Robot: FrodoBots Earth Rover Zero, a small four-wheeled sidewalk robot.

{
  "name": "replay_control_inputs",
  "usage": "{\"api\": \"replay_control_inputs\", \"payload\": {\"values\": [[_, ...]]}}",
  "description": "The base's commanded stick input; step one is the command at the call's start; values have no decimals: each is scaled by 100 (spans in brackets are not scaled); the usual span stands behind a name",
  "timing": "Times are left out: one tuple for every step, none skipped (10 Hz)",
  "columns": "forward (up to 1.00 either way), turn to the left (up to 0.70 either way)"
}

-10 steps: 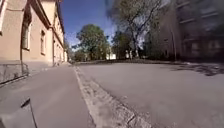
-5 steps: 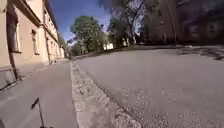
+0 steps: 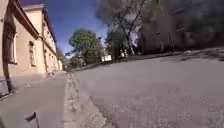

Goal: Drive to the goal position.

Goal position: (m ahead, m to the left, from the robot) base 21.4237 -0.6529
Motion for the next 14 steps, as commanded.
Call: {"api": "replay_control_inputs", "payload": {"values": [[70,0],[70,-30],[70,-27],[70,-2],[70,0],[70,0],[70,0],[70,0],[70,0],[70,0],[70,0],[70,5],[70,19],[70,35]]}}
